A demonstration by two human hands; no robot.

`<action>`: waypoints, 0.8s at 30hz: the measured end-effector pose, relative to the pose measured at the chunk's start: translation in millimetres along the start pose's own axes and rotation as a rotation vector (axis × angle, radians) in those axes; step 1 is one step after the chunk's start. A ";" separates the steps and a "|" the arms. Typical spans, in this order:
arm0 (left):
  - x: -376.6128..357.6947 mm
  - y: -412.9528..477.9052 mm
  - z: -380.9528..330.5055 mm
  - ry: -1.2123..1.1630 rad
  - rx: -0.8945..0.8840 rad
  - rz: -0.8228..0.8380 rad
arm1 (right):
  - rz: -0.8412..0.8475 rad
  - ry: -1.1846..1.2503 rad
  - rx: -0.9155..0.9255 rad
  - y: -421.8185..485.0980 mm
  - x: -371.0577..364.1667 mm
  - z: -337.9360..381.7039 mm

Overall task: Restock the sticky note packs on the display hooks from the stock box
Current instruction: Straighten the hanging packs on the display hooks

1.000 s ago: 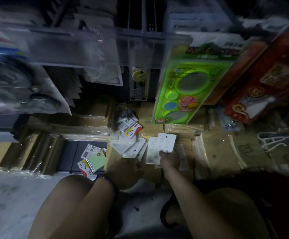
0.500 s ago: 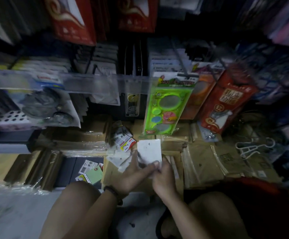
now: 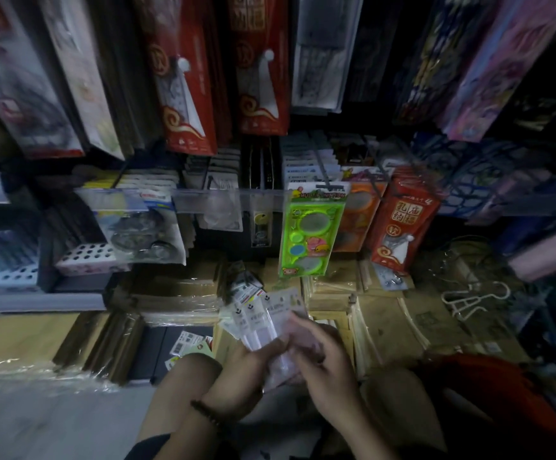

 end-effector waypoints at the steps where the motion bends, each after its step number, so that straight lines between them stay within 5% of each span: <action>1: 0.2 -6.2 -6.2 0.009 -0.002 0.013 | -0.007 0.015 0.008 -0.1 2.7 5.7; 7: -21.5 -47.5 -67.7 -0.006 -0.004 0.196 | -0.102 -0.038 0.134 6.5 26.4 67.9; 15: -86.3 -101.5 -189.6 0.279 -0.308 0.106 | -0.091 -0.055 0.344 22.3 62.2 214.4; 24: -151.2 -150.0 -322.7 0.311 -0.530 0.083 | -0.180 -0.029 0.603 52.1 96.6 360.2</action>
Point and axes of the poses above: each hand's wrist, its own y-axis towards the middle knuckle, its own x-axis out of the back of the hand, z = x × y, the point moved 6 cm from there along y, towards the middle knuckle, and after that the axes turned 6 degrees about x, right-handed, at the moved point
